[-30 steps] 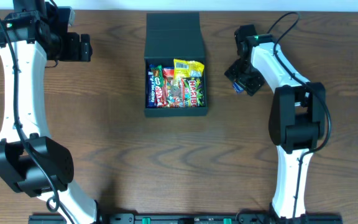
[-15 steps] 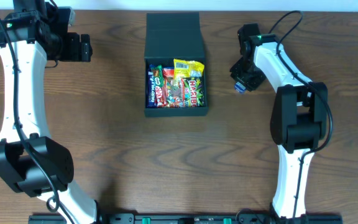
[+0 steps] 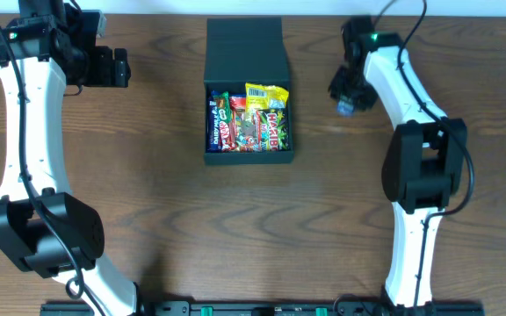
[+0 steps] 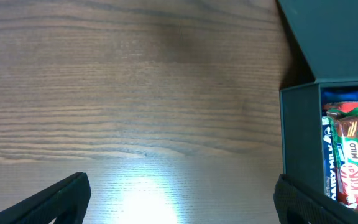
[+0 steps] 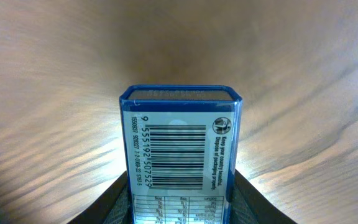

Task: Pack container
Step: 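Grasp the small blue rectangular pack with the right gripper and lift, then lower the blue pack into the box and release it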

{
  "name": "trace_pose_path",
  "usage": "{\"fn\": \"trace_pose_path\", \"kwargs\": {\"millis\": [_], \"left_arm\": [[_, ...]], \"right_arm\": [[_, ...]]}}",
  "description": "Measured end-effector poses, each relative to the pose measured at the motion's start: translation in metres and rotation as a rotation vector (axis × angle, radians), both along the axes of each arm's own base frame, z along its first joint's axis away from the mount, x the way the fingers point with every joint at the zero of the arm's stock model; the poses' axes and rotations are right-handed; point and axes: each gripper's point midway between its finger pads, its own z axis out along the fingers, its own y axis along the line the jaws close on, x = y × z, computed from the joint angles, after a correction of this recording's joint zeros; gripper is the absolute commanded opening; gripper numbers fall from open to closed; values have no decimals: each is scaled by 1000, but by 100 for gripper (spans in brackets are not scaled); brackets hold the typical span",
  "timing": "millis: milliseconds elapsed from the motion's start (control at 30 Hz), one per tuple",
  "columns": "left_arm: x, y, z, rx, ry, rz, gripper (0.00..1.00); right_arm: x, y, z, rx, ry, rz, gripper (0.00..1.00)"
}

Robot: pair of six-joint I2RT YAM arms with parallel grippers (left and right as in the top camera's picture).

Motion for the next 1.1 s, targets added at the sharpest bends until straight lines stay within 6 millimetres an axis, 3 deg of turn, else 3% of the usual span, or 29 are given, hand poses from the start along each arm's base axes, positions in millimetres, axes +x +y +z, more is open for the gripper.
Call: {"fn": "trace_pose_path", "kwargs": {"millis": [100, 200, 300, 433, 567, 700, 833, 1100], "left_arm": [[0, 0, 0, 0, 0, 0, 95], [0, 0, 0, 0, 0, 0, 95], [0, 0, 0, 0, 1, 0, 95], [0, 0, 0, 0, 1, 0, 95], [0, 0, 0, 0, 1, 0, 95], [0, 0, 0, 0, 1, 0, 95], [0, 0, 0, 0, 1, 0, 95], [0, 0, 0, 0, 1, 0, 95]], "right_arm": [[21, 10, 35, -3, -86, 97, 24], [33, 36, 71, 9, -171, 230, 27], [35, 84, 103, 68, -247, 406, 27], [16, 144, 120, 164, -268, 589, 27], [-19, 198, 119, 231, -221, 746, 27], [-41, 221, 115, 249, -179, 812, 27], [-56, 230, 99, 239, -121, 822, 27], [-84, 233, 46, 215, 15, 812, 27]]}}
